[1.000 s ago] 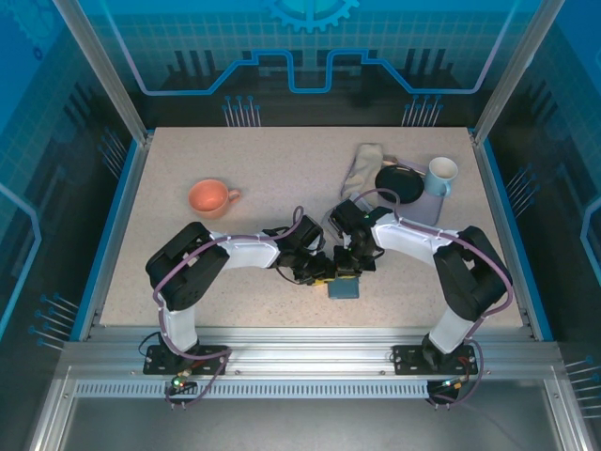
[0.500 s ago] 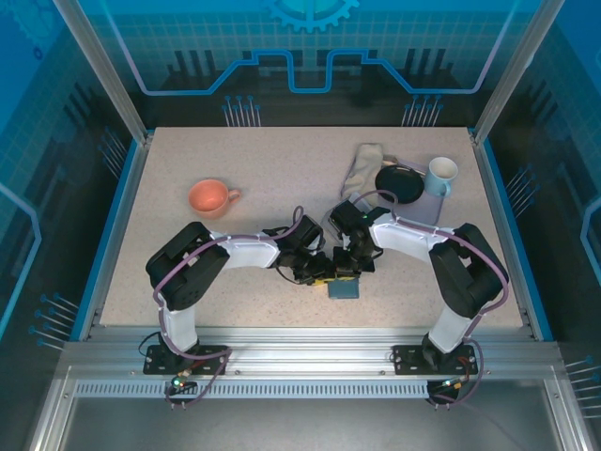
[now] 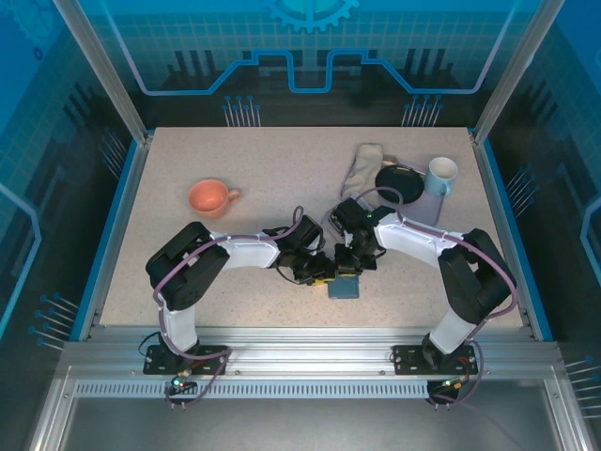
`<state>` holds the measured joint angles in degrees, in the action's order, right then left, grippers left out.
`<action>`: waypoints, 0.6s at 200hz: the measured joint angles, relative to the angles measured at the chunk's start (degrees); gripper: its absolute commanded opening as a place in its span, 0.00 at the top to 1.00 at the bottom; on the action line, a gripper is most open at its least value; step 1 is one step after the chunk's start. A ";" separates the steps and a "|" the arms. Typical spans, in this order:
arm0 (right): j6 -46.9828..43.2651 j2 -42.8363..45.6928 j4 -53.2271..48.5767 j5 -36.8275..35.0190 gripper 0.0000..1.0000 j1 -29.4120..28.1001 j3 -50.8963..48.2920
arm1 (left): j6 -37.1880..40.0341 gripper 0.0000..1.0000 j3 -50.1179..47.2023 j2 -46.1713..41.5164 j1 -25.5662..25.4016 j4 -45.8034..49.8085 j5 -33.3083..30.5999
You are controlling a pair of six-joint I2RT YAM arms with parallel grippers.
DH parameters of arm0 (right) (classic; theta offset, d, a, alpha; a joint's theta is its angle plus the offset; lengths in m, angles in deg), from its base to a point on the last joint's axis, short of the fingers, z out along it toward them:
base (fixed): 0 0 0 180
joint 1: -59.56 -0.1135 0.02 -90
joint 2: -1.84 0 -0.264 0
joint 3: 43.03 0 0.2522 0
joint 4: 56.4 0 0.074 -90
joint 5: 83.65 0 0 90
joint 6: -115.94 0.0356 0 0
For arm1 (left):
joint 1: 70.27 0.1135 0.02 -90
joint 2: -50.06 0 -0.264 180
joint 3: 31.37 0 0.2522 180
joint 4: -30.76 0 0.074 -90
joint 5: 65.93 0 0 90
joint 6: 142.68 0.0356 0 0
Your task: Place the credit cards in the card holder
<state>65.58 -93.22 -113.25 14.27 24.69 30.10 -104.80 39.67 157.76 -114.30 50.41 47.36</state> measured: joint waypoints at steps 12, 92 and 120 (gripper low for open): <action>0.00 -0.22 0.04 -0.02 1.00 0.00 0.00 | 0.00 0.75 0.00 0.00 0.00 0.00 0.00; 0.00 -3.78 0.22 1.49 1.00 -0.11 0.52 | -0.04 0.75 0.00 0.07 0.04 0.02 0.11; 0.02 -3.89 0.72 1.73 1.00 0.04 0.04 | -0.04 0.75 0.00 0.11 0.07 0.02 0.13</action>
<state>65.60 -97.11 -112.53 16.00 24.73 30.15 -104.84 39.67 157.87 -114.23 50.44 47.49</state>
